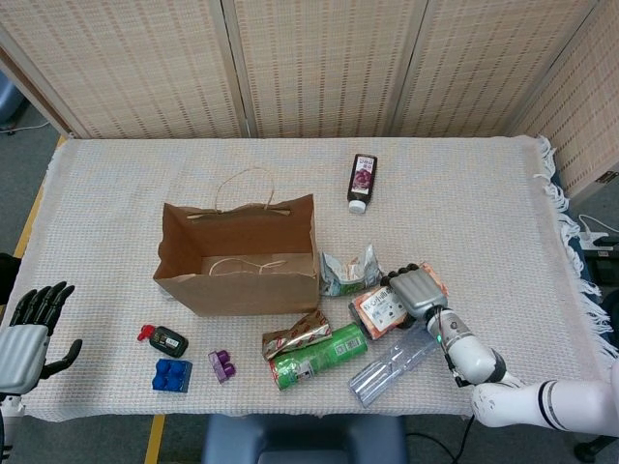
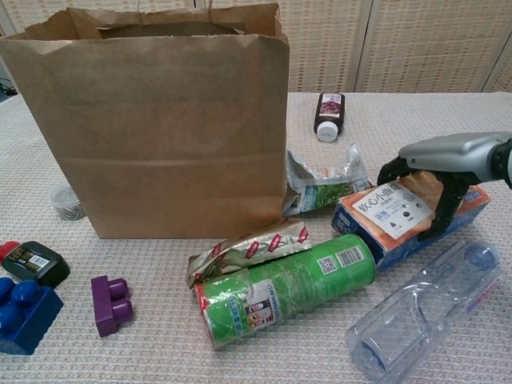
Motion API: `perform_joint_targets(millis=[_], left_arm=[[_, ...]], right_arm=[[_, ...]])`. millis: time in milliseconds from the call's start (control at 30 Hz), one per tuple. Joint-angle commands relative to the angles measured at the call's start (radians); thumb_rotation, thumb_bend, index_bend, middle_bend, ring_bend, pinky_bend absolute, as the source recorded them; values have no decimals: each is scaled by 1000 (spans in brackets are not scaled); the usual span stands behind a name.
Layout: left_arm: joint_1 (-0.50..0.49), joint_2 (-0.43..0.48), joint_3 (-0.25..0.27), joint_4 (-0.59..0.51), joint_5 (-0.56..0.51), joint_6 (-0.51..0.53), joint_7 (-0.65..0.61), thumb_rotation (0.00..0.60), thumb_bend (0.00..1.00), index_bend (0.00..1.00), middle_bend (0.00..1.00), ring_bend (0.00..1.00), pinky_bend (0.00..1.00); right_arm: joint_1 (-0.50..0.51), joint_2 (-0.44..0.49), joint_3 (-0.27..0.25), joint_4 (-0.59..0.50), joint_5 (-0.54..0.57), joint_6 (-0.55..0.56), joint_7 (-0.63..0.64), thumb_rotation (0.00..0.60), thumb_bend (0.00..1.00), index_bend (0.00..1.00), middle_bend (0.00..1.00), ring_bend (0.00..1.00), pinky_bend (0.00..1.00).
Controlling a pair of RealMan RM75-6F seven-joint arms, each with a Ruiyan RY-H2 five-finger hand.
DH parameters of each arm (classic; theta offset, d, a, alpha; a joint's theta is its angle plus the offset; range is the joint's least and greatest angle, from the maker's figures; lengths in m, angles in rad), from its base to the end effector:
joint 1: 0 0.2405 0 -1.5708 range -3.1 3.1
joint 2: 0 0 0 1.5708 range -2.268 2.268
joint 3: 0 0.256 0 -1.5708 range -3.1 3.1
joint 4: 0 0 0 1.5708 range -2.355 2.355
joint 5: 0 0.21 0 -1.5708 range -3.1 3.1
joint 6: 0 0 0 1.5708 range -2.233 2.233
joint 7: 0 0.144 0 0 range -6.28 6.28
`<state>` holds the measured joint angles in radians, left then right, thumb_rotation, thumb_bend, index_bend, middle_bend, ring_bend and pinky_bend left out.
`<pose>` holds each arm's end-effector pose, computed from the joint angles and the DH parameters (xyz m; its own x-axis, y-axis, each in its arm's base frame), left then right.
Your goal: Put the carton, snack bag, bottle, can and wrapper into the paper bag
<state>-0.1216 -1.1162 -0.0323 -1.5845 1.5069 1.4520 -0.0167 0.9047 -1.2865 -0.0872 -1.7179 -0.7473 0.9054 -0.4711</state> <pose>-0.3124 0.1892 0.1557 0.4105 0.0356 0.9111 0.9114 -0.0461 -0.4089 -0.1897 -0.3221 0.0223 0.5901 -0.4845 0.6458 -0.8063 -0.3122 0.5025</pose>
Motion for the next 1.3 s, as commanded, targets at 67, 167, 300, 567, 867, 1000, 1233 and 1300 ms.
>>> perform_joint_targets(millis=[67, 167, 300, 567, 867, 1000, 1233, 1300], left_arm=[[0, 0, 0, 0, 0, 0, 0, 600, 367, 0, 0, 0, 0], [0, 0, 0, -1, 0, 0, 1, 600, 367, 0, 0, 0, 0], [1, -1, 0, -1, -1, 1, 3, 600, 367, 0, 0, 0, 0], [0, -1, 0, -3, -1, 1, 9, 600, 368, 0, 0, 0, 0], [-2, -3, -3, -7, -4, -1, 19, 600, 366, 0, 0, 0, 0], [-2, -3, -3, -6, -4, -1, 16, 600, 369, 0, 0, 0, 0], [-2, -1, -1, -2, -1, -1, 5, 600, 367, 0, 0, 0, 0], [-2, -1, -1, -1, 0, -1, 2, 600, 366, 0, 0, 0, 0]], right_arm=[[-28, 52, 35, -30, -25, 17, 48, 600, 278, 554, 570, 601, 503], [-46, 108, 55, -62, -47, 30, 80, 600, 279, 553, 570, 601, 504], [-79, 193, 90, -109, -79, 69, 135, 600, 279, 552, 570, 601, 505], [-192, 253, 222, -161, -184, 335, 264, 600, 279, 552, 570, 590, 506], [-182, 179, 402, -232, -305, 581, 187, 600, 276, 531, 569, 568, 490], [-124, 108, 489, -273, -327, 664, 70, 600, 274, 520, 569, 566, 483], [43, -95, 567, -292, -399, 722, -180, 600, 274, 515, 569, 562, 471], [91, -164, 576, -281, -412, 726, -237, 600, 274, 514, 569, 561, 470]])
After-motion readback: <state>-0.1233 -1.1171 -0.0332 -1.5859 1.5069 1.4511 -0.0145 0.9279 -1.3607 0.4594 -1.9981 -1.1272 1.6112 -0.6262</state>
